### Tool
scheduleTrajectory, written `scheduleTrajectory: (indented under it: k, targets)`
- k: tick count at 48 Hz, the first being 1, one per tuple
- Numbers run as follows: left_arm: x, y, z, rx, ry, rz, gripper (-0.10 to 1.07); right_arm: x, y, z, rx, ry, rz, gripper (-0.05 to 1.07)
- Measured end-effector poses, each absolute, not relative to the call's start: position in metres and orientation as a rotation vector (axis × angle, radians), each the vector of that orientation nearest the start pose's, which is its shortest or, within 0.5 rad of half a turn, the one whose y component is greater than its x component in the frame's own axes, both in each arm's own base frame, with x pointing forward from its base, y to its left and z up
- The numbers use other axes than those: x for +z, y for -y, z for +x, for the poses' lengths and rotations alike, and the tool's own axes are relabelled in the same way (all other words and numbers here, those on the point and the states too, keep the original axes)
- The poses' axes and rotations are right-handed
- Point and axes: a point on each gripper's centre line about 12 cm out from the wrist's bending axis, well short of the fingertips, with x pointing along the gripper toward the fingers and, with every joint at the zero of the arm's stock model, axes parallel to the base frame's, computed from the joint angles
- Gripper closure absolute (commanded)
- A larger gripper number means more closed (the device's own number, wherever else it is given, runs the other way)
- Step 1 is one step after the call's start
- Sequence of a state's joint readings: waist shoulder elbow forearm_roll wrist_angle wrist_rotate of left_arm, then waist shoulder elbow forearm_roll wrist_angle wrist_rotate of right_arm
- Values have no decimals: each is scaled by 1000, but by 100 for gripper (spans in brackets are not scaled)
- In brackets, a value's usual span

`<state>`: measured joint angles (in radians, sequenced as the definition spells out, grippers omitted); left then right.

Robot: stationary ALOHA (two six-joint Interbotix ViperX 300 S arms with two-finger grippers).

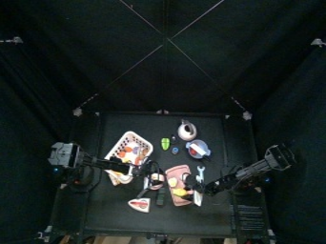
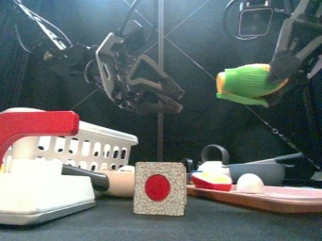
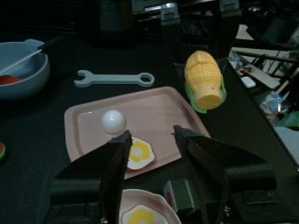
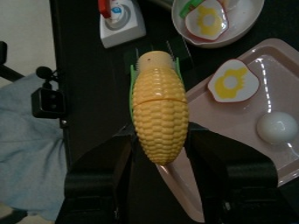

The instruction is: Peel corn husk

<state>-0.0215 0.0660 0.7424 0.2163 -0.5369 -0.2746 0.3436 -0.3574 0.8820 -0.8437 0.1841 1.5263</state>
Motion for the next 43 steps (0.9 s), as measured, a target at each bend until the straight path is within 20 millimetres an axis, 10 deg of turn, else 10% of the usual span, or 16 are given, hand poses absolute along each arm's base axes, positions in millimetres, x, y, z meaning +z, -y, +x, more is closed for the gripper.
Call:
scheduleTrajectory:
  k: [19, 43]
  targets:
    - [207, 27, 397, -172, -23, -137, -2, 262, -52, 299, 55, -401, 828, 45]
    - [214, 33, 415, -142, 144, -300, -6, 263, -40, 296, 102, -332, 860, 45]
